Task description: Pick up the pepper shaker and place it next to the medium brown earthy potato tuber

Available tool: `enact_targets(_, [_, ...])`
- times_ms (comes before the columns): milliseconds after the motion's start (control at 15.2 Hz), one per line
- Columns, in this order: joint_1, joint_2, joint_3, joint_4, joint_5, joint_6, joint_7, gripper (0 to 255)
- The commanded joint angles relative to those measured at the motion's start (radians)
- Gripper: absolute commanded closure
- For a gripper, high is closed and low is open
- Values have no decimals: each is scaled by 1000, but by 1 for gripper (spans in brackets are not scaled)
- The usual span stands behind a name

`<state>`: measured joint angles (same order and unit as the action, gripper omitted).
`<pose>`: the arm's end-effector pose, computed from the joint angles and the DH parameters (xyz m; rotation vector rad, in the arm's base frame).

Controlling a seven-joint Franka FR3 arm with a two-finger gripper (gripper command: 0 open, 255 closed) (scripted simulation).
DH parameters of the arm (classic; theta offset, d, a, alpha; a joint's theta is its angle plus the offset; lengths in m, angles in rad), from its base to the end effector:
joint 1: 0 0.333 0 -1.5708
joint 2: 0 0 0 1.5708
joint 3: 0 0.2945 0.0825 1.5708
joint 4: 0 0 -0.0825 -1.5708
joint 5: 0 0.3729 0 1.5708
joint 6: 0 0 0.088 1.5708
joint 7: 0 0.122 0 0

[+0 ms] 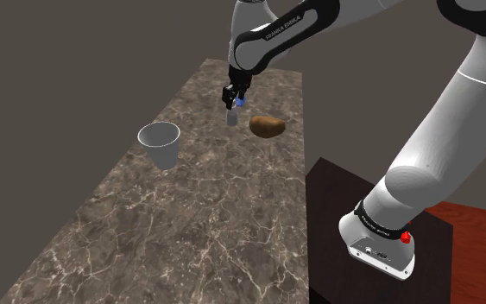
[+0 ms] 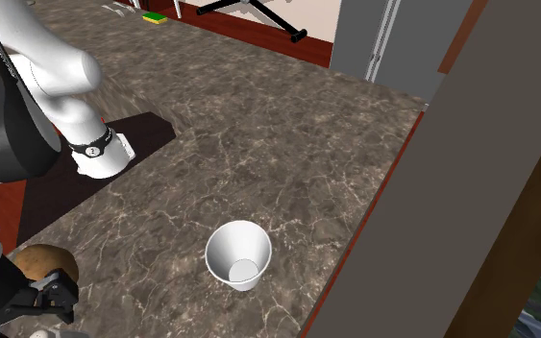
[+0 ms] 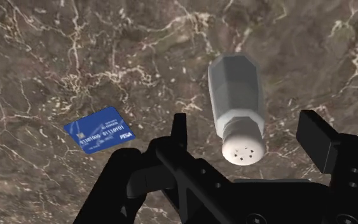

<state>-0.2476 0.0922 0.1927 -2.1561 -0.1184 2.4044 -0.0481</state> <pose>0.5565 -0.0332 0.3433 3.0537 0.1106 0.2366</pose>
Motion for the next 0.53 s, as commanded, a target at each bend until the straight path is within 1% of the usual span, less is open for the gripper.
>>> enact_targets(0, [0,0,0,0,0,0,0,0])
enact_targets(198, [0,0,0,0,0,0,0,0])
enact_targets(462, [0,-84,5,31,32,-113,-22,0])
